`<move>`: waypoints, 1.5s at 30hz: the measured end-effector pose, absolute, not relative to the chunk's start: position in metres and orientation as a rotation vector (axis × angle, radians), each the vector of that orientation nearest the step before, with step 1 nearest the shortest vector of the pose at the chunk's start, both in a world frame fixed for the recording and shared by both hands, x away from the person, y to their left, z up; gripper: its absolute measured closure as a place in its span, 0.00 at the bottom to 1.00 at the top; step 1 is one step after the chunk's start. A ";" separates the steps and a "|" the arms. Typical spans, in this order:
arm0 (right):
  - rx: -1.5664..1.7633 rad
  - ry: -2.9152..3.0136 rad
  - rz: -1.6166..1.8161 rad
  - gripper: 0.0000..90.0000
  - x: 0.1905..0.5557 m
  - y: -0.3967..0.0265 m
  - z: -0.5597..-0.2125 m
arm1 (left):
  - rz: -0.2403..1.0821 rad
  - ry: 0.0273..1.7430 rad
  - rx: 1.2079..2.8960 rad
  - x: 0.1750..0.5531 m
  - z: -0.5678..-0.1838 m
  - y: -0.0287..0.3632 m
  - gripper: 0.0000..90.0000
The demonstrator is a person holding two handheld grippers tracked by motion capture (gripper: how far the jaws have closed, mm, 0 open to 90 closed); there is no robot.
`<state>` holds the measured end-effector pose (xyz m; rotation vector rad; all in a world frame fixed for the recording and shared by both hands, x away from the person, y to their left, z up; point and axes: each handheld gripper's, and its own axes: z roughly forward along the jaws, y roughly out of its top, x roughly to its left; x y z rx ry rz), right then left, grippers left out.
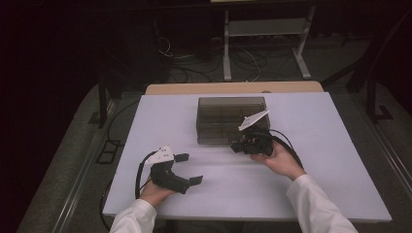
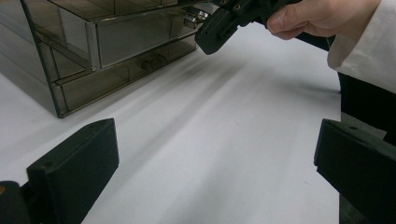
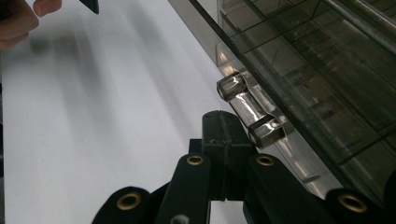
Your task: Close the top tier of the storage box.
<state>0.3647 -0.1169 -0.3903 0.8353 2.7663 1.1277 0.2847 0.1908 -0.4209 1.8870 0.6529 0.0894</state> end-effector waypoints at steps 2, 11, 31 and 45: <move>0.835 2.764 1.130 0.99 0.365 -0.117 -0.391 | 0.090 0.653 1.887 0.285 -0.421 0.191 0.00; 0.849 2.749 1.143 0.99 0.368 -0.117 -0.392 | 0.090 0.653 1.887 0.285 -0.421 0.191 0.00; 0.889 2.733 1.156 0.99 0.377 -0.118 -0.393 | 0.090 0.651 1.885 0.284 -0.421 0.191 0.00; 0.914 2.722 1.161 0.99 0.384 -0.118 -0.393 | 0.091 0.650 1.879 0.283 -0.420 0.192 0.00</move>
